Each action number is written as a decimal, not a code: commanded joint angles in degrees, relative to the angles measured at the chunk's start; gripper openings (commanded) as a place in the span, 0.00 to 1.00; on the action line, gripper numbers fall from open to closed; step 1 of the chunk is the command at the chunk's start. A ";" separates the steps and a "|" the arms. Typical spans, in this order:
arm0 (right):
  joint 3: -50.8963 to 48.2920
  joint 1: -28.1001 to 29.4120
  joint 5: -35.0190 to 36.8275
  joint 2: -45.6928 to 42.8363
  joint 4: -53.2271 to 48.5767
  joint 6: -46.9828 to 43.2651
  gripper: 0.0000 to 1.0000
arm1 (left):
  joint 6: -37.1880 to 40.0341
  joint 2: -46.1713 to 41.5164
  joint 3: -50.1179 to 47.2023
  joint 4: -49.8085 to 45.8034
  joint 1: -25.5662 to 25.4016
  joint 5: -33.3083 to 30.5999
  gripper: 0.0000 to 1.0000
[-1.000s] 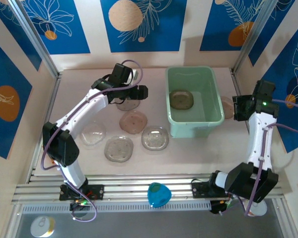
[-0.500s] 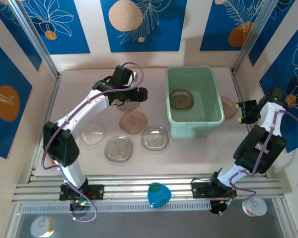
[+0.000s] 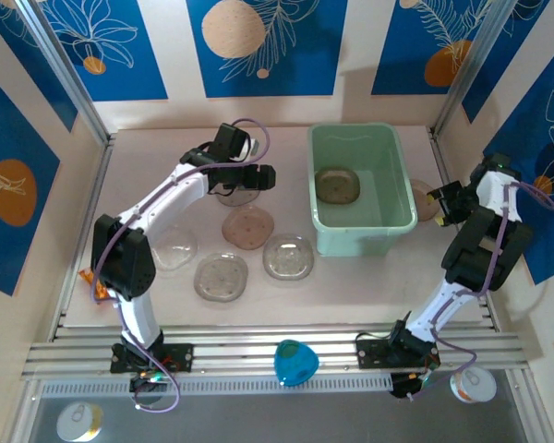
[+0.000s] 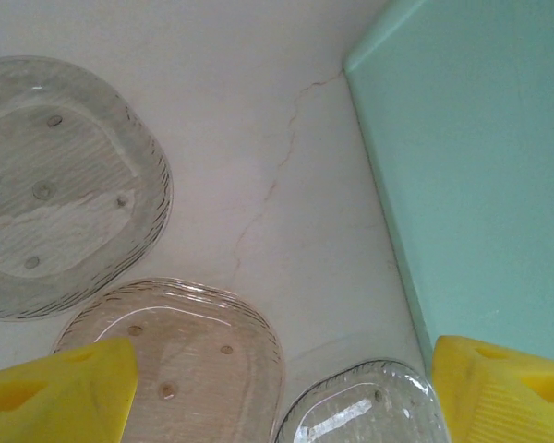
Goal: Place the plates into the plastic bin on the countertop
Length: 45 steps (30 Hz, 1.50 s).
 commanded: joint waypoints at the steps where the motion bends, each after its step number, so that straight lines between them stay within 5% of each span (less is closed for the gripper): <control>1: -0.42 2.06 4.13 -0.26 -0.67 2.38 0.55 | 1.70 0.21 2.19 -0.45 0.63 1.38 0.83; 11: -4.29 7.54 15.66 1.86 1.47 17.38 0.54 | 1.75 0.39 1.97 -0.97 1.06 1.30 0.83; 21: -4.88 11.48 19.98 6.02 3.98 31.55 0.50 | 1.43 0.76 2.03 -1.39 2.15 2.04 0.84; 32: -4.68 13.08 23.18 8.15 6.21 36.98 0.43 | 1.40 0.04 1.11 -2.07 2.72 1.64 0.84; 45: -6.75 12.86 26.61 4.60 5.22 38.54 0.18 | 0.60 -1.71 -0.78 -1.98 2.74 1.57 0.84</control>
